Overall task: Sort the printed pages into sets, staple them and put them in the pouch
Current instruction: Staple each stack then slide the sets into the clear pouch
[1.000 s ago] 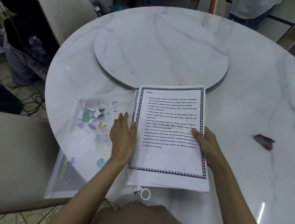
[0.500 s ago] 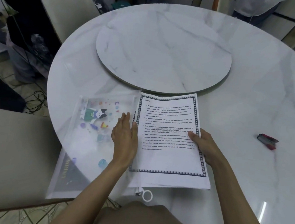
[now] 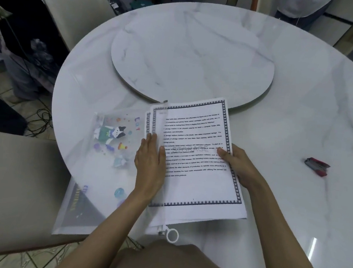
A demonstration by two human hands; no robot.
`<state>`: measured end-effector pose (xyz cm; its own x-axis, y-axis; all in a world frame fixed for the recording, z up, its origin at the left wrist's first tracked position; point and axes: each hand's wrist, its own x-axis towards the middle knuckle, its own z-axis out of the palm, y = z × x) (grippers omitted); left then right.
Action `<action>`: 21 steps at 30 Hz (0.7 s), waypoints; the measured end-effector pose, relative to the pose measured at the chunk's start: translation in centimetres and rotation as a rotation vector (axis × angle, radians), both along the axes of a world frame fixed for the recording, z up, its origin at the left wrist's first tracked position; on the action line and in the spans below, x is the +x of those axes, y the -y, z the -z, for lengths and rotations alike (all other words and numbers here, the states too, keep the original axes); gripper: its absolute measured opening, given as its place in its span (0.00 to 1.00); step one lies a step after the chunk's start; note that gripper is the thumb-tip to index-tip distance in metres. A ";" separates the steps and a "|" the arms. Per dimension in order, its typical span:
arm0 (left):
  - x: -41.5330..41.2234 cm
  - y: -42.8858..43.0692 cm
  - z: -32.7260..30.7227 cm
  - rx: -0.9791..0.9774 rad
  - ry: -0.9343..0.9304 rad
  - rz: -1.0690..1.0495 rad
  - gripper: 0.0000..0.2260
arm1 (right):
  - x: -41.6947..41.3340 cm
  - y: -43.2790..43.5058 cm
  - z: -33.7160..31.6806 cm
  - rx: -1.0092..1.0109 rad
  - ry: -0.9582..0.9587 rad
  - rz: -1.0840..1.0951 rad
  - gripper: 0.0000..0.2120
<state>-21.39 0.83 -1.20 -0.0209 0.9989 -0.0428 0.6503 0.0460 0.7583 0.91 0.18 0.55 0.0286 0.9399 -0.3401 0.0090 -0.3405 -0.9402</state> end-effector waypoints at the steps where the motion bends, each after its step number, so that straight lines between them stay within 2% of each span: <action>1: 0.2 0.2 0.1 0.004 0.000 0.022 0.22 | -0.3 -0.2 0.1 -0.003 0.017 -0.017 0.08; 4: 0.7 0.4 0.4 0.005 -0.010 0.074 0.22 | -1.5 -0.8 0.5 0.004 0.066 -0.037 0.11; 10: 1.5 -0.4 0.1 -0.002 0.029 0.036 0.22 | -5.6 -0.9 1.6 0.086 0.112 0.011 0.14; 16: 0.9 -0.4 -0.5 0.000 0.106 0.075 0.24 | -7.6 -0.8 2.6 0.042 0.111 0.012 0.15; 19: -2.2 -1.0 -0.3 0.043 0.113 -0.008 0.25 | -7.1 -0.6 3.3 -0.001 0.099 0.012 0.14; 21: -5.4 -1.6 0.2 0.048 0.063 -0.148 0.22 | -7.0 -0.4 3.5 -0.053 0.034 0.050 0.10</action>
<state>-26.81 2.45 -1.42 -0.1671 0.9859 -0.0009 0.5904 0.1008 0.8008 -6.08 0.59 -2.99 0.0875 0.9179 -0.3871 0.0225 -0.3903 -0.9204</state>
